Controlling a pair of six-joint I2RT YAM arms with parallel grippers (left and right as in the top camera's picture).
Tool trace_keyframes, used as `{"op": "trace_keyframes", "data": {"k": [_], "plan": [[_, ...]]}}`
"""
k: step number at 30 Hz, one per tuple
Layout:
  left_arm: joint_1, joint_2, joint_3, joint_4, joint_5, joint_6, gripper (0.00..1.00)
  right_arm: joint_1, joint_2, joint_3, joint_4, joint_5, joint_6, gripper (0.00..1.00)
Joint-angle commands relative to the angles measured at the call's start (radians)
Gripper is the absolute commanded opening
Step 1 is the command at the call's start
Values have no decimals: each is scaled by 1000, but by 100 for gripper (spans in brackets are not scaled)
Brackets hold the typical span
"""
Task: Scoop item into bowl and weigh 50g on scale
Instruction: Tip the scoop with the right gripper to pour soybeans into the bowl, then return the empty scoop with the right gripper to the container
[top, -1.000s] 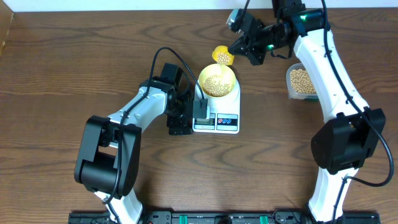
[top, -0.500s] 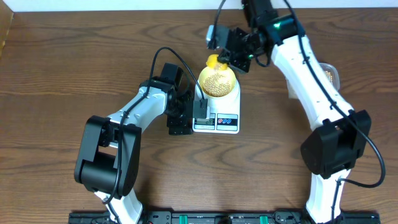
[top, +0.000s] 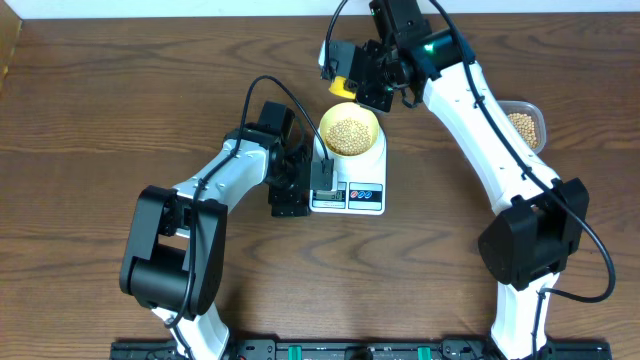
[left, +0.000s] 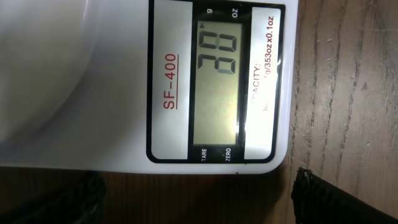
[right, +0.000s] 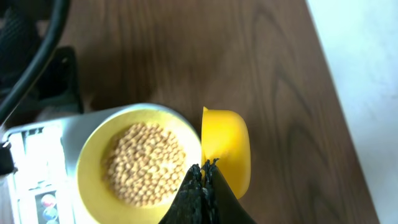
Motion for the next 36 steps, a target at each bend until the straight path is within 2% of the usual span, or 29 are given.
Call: {"op": "trace_keyframes", "data": {"k": [1,23,30,36], "plan": [[0,6,-13,1,-5,-8,98,-15,-13,2,33,6,77,1],[0,6,-13,1,-5,-8,98,-292,-13,2,540,-56,468,1],[0,6,-13,1,-5,-8,98,-362,-13,2,578,-28,509,1],[0,6,-13,1,-5,-8,98,-411,-13,1,495,-12,630,1]]}}
